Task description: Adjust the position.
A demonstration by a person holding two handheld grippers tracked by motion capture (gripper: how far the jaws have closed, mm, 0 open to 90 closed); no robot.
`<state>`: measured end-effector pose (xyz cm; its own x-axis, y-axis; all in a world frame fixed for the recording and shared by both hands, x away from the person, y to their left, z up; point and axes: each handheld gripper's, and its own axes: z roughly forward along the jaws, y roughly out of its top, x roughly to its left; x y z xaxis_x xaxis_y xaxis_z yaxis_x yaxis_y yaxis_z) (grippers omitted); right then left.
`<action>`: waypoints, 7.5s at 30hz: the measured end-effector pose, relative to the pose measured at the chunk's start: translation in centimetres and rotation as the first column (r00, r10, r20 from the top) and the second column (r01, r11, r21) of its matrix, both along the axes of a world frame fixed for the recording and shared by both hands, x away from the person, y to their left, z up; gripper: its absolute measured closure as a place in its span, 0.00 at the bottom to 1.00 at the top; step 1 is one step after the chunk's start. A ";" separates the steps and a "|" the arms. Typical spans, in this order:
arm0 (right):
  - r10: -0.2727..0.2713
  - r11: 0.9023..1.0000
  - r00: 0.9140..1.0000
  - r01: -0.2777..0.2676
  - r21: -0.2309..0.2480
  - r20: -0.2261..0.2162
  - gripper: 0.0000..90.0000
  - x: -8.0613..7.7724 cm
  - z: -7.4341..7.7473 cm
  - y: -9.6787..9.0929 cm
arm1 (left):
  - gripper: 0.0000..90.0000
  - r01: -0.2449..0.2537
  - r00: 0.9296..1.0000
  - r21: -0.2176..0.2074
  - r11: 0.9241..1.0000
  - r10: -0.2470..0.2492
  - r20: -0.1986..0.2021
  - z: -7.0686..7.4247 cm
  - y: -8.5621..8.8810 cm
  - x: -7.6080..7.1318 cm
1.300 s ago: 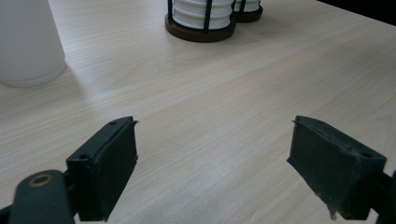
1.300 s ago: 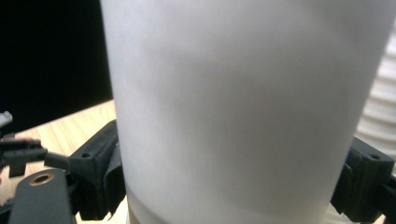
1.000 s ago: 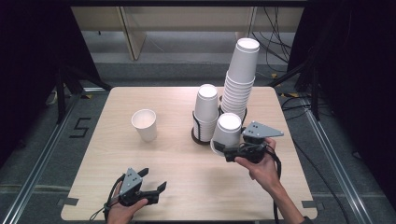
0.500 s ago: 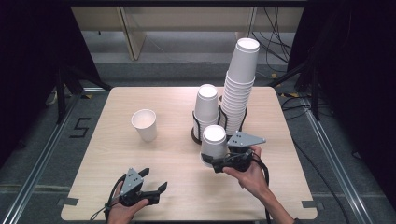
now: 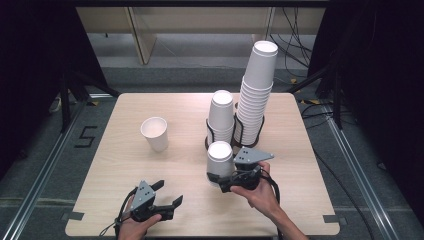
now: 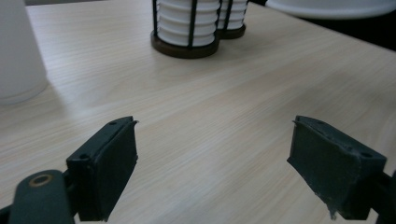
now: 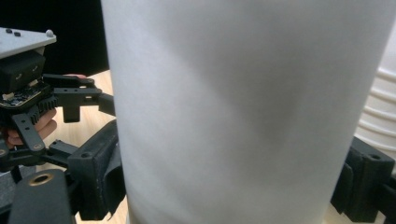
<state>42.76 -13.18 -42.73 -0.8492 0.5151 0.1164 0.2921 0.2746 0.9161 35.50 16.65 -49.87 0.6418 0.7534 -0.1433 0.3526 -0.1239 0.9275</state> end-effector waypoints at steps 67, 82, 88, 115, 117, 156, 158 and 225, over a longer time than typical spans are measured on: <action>0.147 0.989 0.989 -0.147 0.031 0.031 0.17 -3.0 0.7 5.3 | 0.08 0.136 0.977 -0.069 0.988 -0.122 0.173 0.7 -5.3 -0.5; 0.124 0.988 0.992 -0.124 0.088 0.009 0.28 -2.3 2.6 3.5 | 0.04 0.152 0.973 -0.033 0.988 -0.144 0.180 0.2 -5.4 -0.3; 0.107 0.982 0.994 -0.103 0.158 -0.018 0.28 -2.5 2.6 3.6 | 0.03 0.128 0.974 -0.044 0.991 -0.118 0.192 0.2 -5.7 -0.5; 0.125 0.988 0.991 -0.119 0.103 -0.052 0.21 -1.5 2.2 2.5 | 0.10 0.178 0.952 0.191 0.965 -0.219 0.216 0.9 -4.2 0.7; 0.144 0.984 0.987 -0.136 0.116 -0.066 0.20 -1.3 2.5 2.0 | 0.10 0.196 0.945 0.213 0.957 -0.243 0.219 1.1 -3.9 0.9; 0.386 0.807 0.922 -0.360 -0.468 -0.042 0.20 -3.0 2.3 3.3 | 0.11 0.368 0.883 0.539 0.757 -0.467 0.054 1.7 -3.3 0.6; 0.399 0.797 0.916 -0.371 -0.476 -0.044 0.20 -2.9 2.2 3.4 | 0.11 0.376 0.880 0.537 0.755 -0.473 0.049 1.7 -3.4 0.5; 0.531 0.604 0.844 -0.442 -0.664 -0.079 0.22 -4.2 0.4 5.0 | 0.10 0.485 0.827 0.286 0.826 -0.540 0.156 3.2 -3.3 -0.7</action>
<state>38.52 -8.13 -42.36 -0.9796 -0.0705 -0.1882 -0.1538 0.8658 0.4763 34.84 13.35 -46.69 0.9370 0.2993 0.1801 -0.0313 -0.4414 0.8967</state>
